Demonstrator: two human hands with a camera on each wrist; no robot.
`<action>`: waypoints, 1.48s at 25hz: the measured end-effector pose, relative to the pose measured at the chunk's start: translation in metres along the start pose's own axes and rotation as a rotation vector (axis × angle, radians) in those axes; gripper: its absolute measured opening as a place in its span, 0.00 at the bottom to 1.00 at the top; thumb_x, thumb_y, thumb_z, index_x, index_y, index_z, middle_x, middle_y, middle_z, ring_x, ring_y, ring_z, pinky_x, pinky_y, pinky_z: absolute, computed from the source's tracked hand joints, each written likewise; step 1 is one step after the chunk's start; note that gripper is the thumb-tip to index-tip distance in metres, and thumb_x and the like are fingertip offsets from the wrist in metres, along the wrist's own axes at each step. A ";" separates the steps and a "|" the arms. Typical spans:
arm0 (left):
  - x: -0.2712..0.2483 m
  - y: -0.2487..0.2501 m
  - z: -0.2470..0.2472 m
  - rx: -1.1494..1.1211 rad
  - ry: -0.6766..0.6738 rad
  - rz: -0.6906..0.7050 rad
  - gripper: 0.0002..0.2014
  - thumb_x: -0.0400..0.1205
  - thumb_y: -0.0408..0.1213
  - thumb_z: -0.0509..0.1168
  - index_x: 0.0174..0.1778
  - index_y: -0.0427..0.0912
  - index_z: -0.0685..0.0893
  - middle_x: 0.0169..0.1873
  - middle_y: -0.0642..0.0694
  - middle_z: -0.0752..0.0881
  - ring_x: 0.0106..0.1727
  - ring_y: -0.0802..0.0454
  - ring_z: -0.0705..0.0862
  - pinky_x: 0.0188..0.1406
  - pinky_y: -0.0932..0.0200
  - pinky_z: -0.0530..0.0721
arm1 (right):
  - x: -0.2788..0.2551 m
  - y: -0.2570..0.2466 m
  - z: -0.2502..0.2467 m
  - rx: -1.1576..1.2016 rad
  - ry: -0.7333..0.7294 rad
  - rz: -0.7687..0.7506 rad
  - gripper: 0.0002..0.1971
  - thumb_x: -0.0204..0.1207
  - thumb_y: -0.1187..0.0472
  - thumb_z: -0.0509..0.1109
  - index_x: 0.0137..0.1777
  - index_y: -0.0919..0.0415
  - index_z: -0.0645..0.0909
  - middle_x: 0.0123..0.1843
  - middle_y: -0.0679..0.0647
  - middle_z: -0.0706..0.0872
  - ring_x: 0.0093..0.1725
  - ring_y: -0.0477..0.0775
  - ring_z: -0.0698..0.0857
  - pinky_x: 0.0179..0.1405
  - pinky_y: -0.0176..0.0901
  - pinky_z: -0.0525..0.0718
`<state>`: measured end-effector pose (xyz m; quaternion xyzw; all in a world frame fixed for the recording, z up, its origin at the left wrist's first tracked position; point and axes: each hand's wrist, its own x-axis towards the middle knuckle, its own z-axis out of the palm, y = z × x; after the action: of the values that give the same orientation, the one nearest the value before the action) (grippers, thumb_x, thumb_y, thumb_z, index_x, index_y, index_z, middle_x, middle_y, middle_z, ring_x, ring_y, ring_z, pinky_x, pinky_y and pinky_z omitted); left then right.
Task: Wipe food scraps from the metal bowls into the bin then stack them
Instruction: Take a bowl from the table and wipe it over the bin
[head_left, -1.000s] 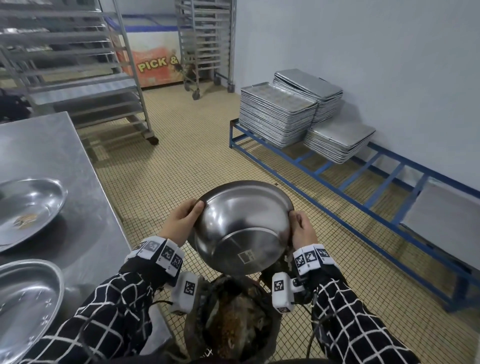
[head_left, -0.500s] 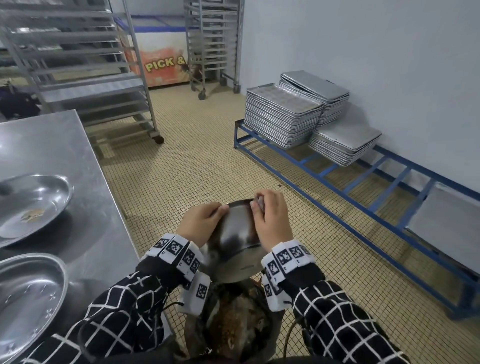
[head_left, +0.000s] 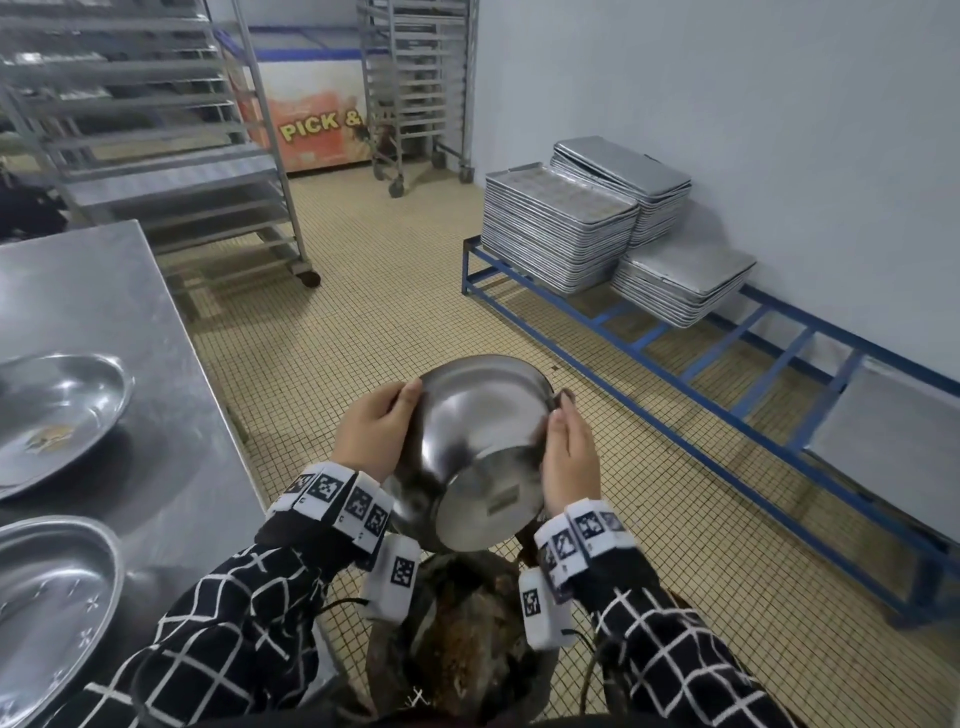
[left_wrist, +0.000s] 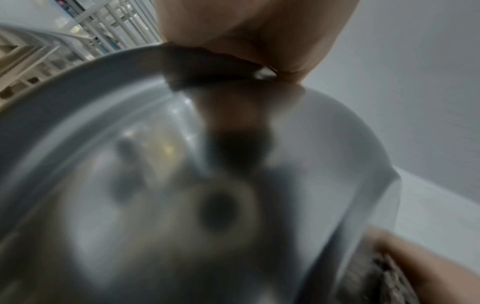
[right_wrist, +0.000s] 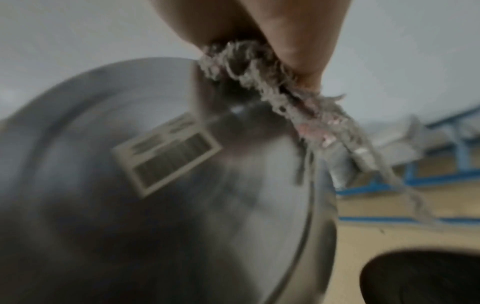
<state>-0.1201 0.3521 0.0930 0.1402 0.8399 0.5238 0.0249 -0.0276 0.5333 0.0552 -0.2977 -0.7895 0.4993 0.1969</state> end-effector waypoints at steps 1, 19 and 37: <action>0.000 0.001 0.001 0.030 -0.008 0.007 0.17 0.86 0.52 0.56 0.42 0.47 0.86 0.33 0.45 0.87 0.38 0.45 0.85 0.45 0.42 0.84 | -0.007 -0.003 0.005 -0.077 0.002 -0.130 0.24 0.86 0.47 0.47 0.81 0.48 0.60 0.82 0.50 0.59 0.77 0.54 0.67 0.68 0.48 0.74; -0.007 -0.021 -0.011 -0.324 -0.074 -0.170 0.11 0.82 0.49 0.65 0.43 0.47 0.87 0.33 0.50 0.90 0.37 0.51 0.88 0.36 0.60 0.86 | 0.006 0.020 -0.023 0.164 0.032 0.243 0.14 0.85 0.51 0.56 0.50 0.60 0.77 0.42 0.51 0.81 0.44 0.53 0.79 0.36 0.41 0.73; -0.005 -0.002 0.002 -0.125 -0.042 -0.057 0.14 0.84 0.49 0.61 0.41 0.46 0.86 0.36 0.42 0.89 0.41 0.41 0.86 0.49 0.41 0.85 | -0.036 -0.044 0.042 -0.532 0.061 -0.655 0.22 0.83 0.46 0.49 0.71 0.50 0.73 0.78 0.55 0.67 0.78 0.57 0.65 0.75 0.54 0.66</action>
<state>-0.1155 0.3516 0.0901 0.1253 0.8086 0.5710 0.0663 -0.0385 0.4672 0.0773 -0.0862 -0.9375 0.1801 0.2849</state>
